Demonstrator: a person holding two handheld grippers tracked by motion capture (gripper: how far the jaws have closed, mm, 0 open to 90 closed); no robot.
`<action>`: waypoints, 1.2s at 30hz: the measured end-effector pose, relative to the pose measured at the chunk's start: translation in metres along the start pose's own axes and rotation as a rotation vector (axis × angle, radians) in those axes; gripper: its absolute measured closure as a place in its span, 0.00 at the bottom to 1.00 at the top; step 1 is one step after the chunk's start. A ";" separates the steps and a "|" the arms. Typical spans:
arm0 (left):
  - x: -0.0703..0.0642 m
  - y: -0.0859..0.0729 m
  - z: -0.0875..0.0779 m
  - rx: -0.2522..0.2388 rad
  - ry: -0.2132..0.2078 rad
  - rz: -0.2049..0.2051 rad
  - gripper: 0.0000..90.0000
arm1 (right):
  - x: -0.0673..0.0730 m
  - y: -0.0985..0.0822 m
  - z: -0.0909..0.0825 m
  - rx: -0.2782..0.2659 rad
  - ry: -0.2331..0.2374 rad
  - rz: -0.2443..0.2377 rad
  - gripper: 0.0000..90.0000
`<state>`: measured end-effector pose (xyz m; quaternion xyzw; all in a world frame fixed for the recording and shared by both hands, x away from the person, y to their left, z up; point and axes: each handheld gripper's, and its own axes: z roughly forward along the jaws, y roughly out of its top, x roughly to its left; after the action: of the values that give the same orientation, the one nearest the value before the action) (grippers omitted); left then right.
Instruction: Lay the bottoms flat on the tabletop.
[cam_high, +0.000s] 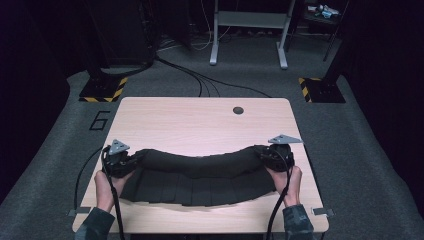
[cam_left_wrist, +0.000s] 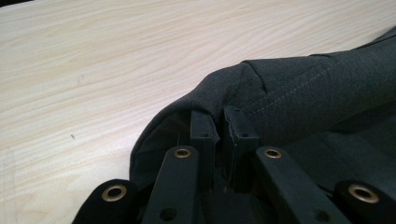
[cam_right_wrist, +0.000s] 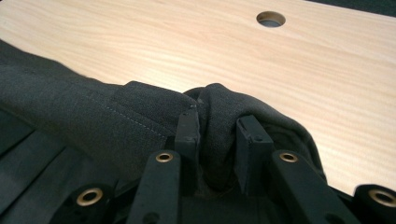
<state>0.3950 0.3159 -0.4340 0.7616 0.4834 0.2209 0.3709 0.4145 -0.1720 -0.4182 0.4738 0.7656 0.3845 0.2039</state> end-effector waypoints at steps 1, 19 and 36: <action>0.000 0.000 0.000 0.000 0.000 0.000 0.93 | 0.000 0.000 0.000 0.000 0.000 0.000 0.81; 0.030 0.031 0.063 0.129 0.052 -0.077 0.64 | -0.029 0.052 0.075 0.123 -0.076 0.095 0.59; 0.030 -0.005 0.078 0.230 0.026 -0.092 0.15 | -0.035 0.002 0.077 0.185 -0.064 0.120 0.15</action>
<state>0.4597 0.3165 -0.4875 0.7731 0.5448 0.1564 0.2847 0.4842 -0.1724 -0.4659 0.5477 0.7612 0.3082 0.1602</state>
